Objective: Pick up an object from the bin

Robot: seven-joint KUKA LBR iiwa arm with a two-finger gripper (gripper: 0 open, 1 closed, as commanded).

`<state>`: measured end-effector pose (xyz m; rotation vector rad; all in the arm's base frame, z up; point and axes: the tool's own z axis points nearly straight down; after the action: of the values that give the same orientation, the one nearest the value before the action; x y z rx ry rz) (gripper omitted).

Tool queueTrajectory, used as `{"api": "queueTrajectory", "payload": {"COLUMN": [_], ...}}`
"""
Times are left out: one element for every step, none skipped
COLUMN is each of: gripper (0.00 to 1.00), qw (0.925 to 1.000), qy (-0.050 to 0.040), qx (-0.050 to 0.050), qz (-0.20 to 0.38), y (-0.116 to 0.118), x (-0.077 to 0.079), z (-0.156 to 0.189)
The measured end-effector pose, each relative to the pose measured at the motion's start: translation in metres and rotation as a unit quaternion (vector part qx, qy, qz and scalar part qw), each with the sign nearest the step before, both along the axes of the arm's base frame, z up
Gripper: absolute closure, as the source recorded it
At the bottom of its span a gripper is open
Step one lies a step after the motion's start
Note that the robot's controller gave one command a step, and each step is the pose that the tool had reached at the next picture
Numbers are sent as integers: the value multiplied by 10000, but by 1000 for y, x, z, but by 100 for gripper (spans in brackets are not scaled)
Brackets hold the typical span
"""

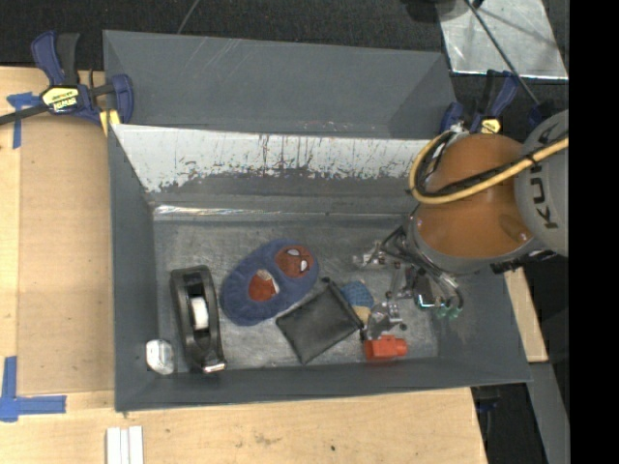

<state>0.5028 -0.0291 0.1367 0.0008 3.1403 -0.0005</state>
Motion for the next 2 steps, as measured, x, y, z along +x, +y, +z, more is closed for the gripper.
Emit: {"api": "queueTrajectory", "payload": {"gripper": [0, 100], "qw": [9998, 9998], "qy": [5, -33], "qx": [3, 0], "qz": [-209, -201], "y": [9, 9], "x": [5, 7], "z": [-60, -57]}}
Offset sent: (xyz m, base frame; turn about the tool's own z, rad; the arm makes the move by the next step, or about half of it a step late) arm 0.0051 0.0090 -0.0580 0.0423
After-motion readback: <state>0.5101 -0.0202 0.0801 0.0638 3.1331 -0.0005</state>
